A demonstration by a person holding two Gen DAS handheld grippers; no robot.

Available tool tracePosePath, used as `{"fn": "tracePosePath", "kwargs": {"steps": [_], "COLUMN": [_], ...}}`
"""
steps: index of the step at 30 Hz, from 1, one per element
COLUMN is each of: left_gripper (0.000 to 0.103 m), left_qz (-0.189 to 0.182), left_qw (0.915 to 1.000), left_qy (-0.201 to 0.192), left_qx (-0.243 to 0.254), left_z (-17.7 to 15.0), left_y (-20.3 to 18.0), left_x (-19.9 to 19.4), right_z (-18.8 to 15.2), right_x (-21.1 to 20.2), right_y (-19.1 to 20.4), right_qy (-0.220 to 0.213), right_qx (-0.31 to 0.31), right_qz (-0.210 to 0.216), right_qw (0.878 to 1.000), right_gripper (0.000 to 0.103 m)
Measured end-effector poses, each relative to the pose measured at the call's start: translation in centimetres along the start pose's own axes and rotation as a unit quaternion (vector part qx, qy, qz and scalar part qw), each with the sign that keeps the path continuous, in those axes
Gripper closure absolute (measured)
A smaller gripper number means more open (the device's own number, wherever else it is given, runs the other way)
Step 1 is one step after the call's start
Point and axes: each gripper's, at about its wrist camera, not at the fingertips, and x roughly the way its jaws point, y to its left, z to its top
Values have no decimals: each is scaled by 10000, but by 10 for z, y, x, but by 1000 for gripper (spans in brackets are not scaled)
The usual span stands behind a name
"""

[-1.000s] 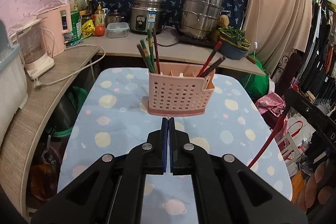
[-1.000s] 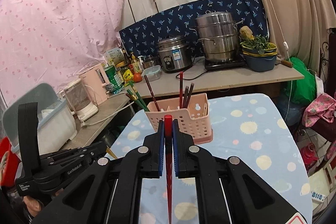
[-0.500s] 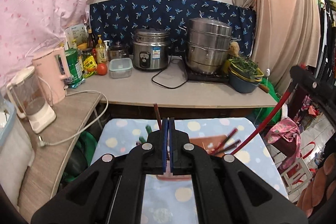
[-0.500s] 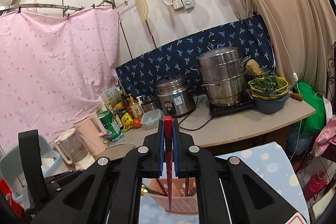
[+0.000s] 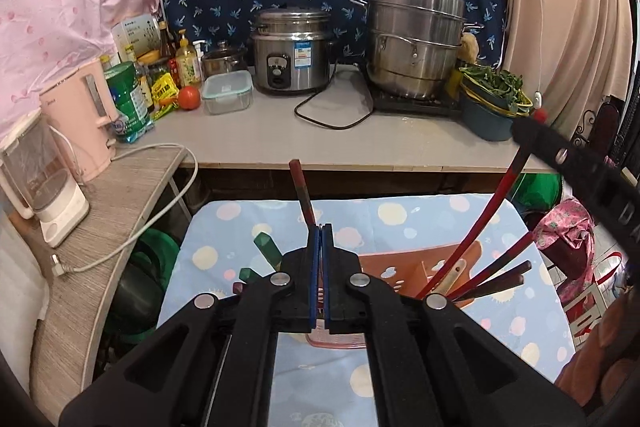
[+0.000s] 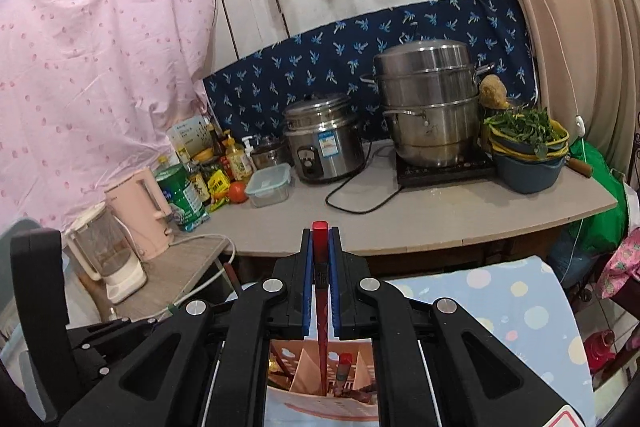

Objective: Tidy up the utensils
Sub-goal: 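Lift and carry the spoon and chopstick up over the pink basket, then open both tools to drop the spoon and chopstick into the basket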

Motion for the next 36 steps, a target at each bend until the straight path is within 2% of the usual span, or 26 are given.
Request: {"fn": "tracePosePath", "kwargs": {"steps": [2, 5, 7, 9, 11, 17, 18, 19, 23, 27, 36], "left_gripper": [102, 101, 93, 75, 66, 56, 55, 55, 49, 49, 47], "left_qz": [1, 2, 0, 15, 76, 277, 321, 350, 393, 401, 447], "left_qw": [10000, 9999, 9998, 9996, 9992, 9982, 9979, 9978, 9981, 9986, 9988], "left_qy": [-16, -154, -200, -281, -390, -536, -551, -559, -476, -336, -197], "left_qx": [-43, -57, -66, -93, -74, 73, 81, 89, 55, 20, -8], "left_z": [-2, -4, -4, -6, -9, -30, -35, -40, -65, -87, -122], "left_y": [1, 1, 2, 3, 1, -8, -9, -11, -12, -10, -11], "left_x": [2, -2, -6, -13, -21, -44, -48, -52, -64, -72, -86], "right_z": [-9, -18, -21, -23, -26, -46, -52, -58, -79, -104, -139], "right_x": [10, 10, 6, 0, -8, -40, -45, -50, -69, -87, -110], "right_y": [-1, 0, 0, 0, 0, 5, 5, 5, 7, 7, 11], "right_qy": [220, 327, 318, 313, 320, 335, 389, 465, 657, 756, 991], "right_qx": [-10, -52, -55, -33, -30, -176, -154, -135, -231, -336, -392], "right_qz": [56, 60, 64, 97, 140, 155, 160, 163, 53, -176, -338], "right_qw": [9997, 9994, 9995, 9995, 9994, 9992, 9990, 9987, 9976, 9964, 9937], "right_gripper": [96, 93, 90, 89, 87, 68, 62, 60, 58, 55, 54]}}
